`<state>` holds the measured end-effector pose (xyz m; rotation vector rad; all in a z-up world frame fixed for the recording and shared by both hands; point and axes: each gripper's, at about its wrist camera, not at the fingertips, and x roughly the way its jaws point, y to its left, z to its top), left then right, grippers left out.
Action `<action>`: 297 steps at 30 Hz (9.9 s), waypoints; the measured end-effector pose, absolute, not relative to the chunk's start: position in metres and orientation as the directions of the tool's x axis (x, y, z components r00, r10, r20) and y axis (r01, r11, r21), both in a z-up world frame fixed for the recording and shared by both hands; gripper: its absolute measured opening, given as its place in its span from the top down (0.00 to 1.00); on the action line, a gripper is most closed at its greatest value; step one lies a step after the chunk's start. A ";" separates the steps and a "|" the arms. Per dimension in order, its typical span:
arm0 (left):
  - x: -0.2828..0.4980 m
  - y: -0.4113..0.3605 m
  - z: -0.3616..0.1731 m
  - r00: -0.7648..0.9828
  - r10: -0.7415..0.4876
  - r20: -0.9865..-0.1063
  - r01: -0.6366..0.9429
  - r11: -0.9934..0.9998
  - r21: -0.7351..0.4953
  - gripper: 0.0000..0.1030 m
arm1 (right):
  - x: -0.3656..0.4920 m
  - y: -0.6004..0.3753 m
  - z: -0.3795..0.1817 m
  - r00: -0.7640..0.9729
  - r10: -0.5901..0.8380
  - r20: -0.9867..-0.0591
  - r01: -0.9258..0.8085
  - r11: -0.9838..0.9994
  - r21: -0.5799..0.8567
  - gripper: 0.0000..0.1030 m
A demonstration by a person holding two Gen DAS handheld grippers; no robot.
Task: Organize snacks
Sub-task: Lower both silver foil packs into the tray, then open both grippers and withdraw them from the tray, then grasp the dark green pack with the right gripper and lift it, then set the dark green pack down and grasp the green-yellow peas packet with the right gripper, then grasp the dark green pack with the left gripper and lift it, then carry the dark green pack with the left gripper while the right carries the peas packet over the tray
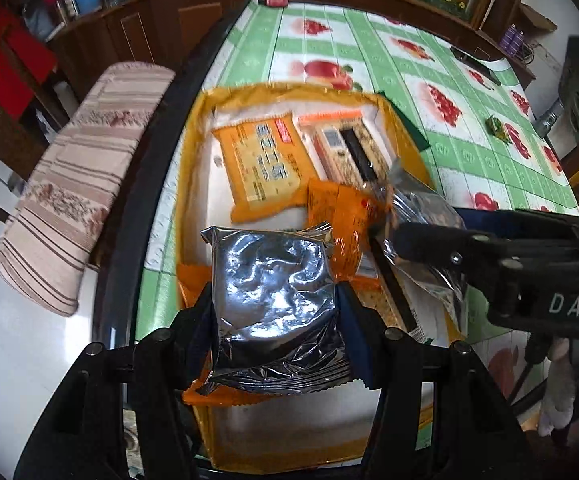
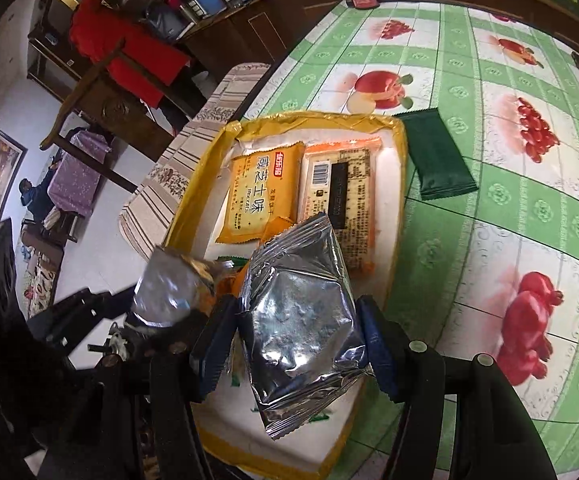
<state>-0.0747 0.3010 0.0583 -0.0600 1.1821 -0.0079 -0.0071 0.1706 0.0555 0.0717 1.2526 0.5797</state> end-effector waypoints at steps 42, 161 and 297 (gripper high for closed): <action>-0.149 0.211 0.115 0.469 -0.081 -0.879 -0.041 0.993 -0.114 0.41 | -0.062 0.050 0.083 0.264 0.496 -0.827 -0.289 0.859 0.423 0.36; 0.094 0.088 0.015 0.292 -0.261 -0.920 0.218 0.955 -0.202 0.42 | 0.009 -0.151 0.023 0.403 0.270 -0.874 0.216 0.901 0.377 0.33; -0.130 0.225 0.139 0.544 0.085 -0.835 -0.035 0.996 0.079 0.58 | -0.093 0.101 0.092 0.229 0.568 -0.791 -0.439 0.785 0.437 0.55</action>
